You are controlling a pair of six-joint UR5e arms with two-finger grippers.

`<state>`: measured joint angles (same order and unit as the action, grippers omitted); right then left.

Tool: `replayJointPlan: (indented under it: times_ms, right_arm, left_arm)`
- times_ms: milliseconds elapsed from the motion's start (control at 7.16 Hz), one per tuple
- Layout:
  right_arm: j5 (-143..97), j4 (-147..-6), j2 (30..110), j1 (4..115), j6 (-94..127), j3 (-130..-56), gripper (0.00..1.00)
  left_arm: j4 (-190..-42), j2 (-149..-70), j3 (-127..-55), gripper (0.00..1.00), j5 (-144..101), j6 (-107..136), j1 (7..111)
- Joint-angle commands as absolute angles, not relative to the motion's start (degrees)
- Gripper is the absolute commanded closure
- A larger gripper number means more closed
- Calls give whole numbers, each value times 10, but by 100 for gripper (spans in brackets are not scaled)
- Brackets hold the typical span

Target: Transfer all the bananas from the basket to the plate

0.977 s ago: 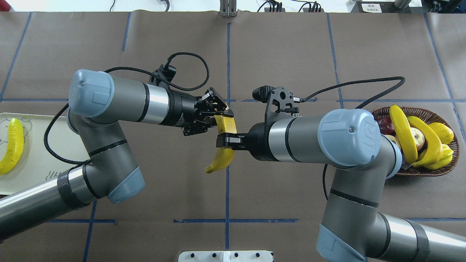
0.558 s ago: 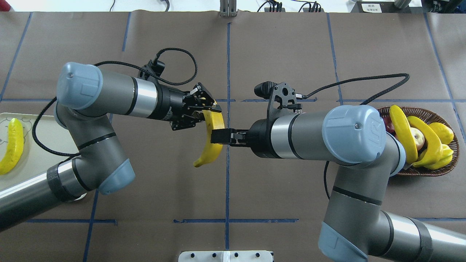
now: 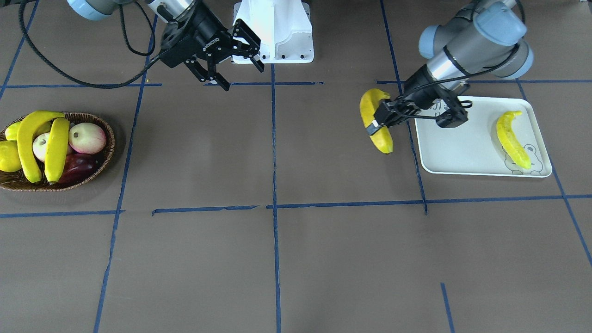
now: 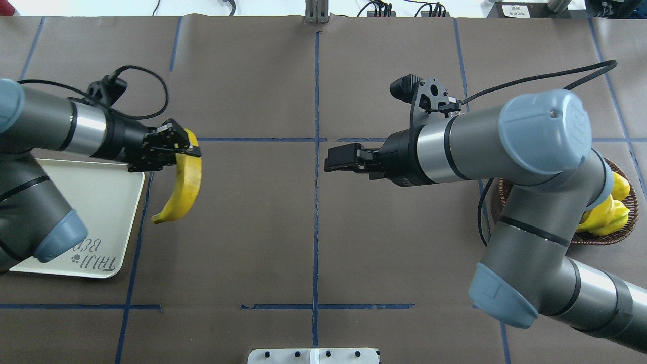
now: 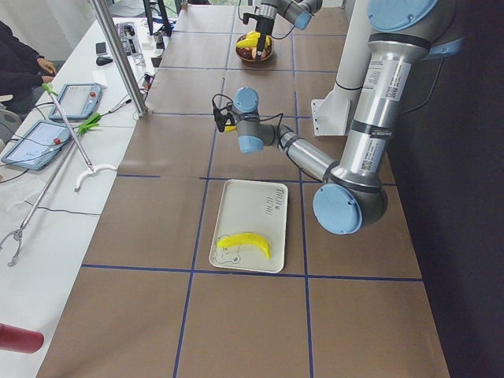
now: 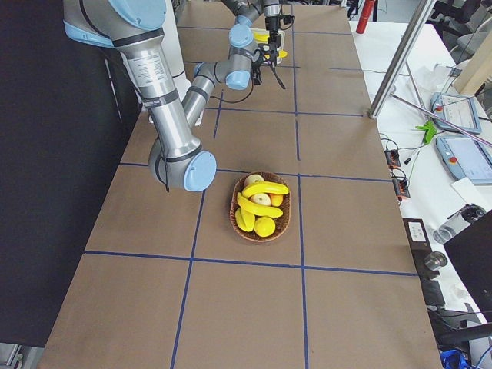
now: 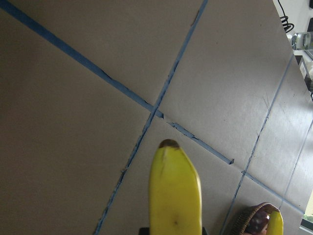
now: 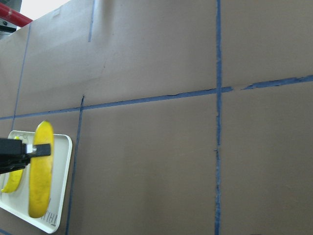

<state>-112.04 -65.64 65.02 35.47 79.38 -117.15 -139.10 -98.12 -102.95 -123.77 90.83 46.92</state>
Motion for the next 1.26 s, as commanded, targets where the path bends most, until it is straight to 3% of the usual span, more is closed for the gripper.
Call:
replayJointPlan:
  times_ms: [0,419,558,698,838,1117]
  right_arm:
    - [-1191,-660,687,422,774,-1172,0]
    - [-1265,-670,762,504,722,-1186,0]
    - [-1271,-670,780,519,709,-1189,0]
    - [-1269,-670,812,527,679,-1189,0]
    - [-1269,-670,853,542,629,-1189,0]
    - [-1266,-670,950,572,497,-1183,0]
  left_arm:
    - [-1381,-824,-1047,100,-1231,706,512]
    - [-1381,-776,-1029,100,-1199,631,530]
    - [-1381,-777,-1020,91,-1198,630,530]
    - [-1382,-778,-1011,78,-1197,628,530]
    - [-1383,-779,-1005,1,-1195,628,530]
    - [-1385,-780,-1003,1,-1191,628,531]
